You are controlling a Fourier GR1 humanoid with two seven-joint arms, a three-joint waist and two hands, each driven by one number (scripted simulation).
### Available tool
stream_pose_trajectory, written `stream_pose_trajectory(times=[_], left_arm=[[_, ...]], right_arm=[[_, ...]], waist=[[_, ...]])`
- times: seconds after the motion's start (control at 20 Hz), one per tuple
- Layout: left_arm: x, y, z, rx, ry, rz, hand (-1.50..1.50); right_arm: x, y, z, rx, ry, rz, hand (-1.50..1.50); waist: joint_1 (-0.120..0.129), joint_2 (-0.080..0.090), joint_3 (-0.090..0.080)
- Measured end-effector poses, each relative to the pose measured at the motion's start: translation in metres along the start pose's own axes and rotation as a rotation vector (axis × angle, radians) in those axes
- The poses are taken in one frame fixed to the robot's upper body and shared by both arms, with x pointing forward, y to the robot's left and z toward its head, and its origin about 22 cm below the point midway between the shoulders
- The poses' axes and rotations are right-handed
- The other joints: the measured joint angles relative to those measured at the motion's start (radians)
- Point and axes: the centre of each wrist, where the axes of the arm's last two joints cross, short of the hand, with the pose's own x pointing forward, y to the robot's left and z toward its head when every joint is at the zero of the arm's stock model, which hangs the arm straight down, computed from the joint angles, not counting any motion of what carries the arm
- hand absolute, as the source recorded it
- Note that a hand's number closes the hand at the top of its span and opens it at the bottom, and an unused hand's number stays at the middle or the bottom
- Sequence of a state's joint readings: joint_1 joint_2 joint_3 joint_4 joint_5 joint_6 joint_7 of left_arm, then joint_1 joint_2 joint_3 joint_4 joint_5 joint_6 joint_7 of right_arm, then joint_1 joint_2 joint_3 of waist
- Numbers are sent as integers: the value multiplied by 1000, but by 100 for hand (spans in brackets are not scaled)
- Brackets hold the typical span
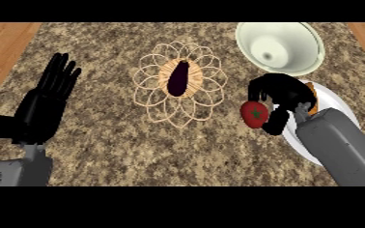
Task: Pick the tomato from the plate and place it in the bowl
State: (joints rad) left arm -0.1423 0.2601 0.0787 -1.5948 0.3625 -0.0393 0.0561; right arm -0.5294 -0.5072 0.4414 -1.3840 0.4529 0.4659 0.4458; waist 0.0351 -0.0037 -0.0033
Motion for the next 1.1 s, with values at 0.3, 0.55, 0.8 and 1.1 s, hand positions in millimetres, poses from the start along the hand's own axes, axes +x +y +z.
stream_pose_trajectory(times=[0.3, 0.55, 0.8, 1.1], left_arm=[[-2, 6, 8, 23, -1, -9, 0], [4, 11, 5, 31, -4, -8, 0], [0, 5, 2, 28, -6, -7, 0], [2, 7, 1, 19, -6, -7, 0]], right_arm=[[36, -12, 25, -194, -177, 87, 150], [39, -50, 56, -395, -150, 86, 150], [32, -89, 80, -548, -69, 63, 150], [15, -124, 77, -638, 12, -19, 150]], waist=[[-29, -1, 3], [-39, -1, 3], [-39, 1, 3], [-29, 4, 3]])
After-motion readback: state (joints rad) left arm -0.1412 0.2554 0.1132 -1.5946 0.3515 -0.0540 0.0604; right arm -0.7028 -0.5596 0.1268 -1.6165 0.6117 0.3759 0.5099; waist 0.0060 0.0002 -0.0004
